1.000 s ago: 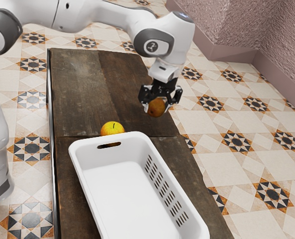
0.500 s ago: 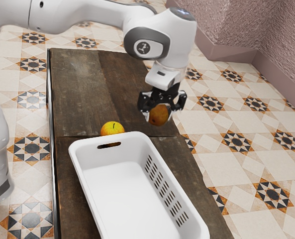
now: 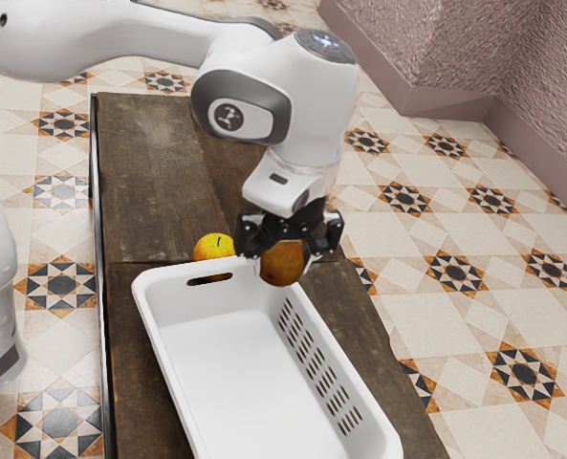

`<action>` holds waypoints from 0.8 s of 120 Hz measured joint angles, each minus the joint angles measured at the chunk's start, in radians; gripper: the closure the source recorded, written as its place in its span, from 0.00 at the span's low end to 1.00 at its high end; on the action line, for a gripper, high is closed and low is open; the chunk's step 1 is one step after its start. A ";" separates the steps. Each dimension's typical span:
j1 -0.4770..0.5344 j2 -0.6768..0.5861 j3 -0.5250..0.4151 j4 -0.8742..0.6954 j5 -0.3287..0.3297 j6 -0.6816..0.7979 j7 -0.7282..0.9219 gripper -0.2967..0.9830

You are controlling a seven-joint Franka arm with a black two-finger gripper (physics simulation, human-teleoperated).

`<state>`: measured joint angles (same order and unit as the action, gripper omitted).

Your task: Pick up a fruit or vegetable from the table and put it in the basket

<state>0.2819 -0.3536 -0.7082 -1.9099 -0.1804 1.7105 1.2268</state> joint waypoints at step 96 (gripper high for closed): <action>-0.006 -0.018 -0.088 -0.003 -0.077 -0.015 -0.135 0.25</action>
<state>0.2760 -0.3718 -0.7963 -1.9133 -0.2572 1.6951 1.0916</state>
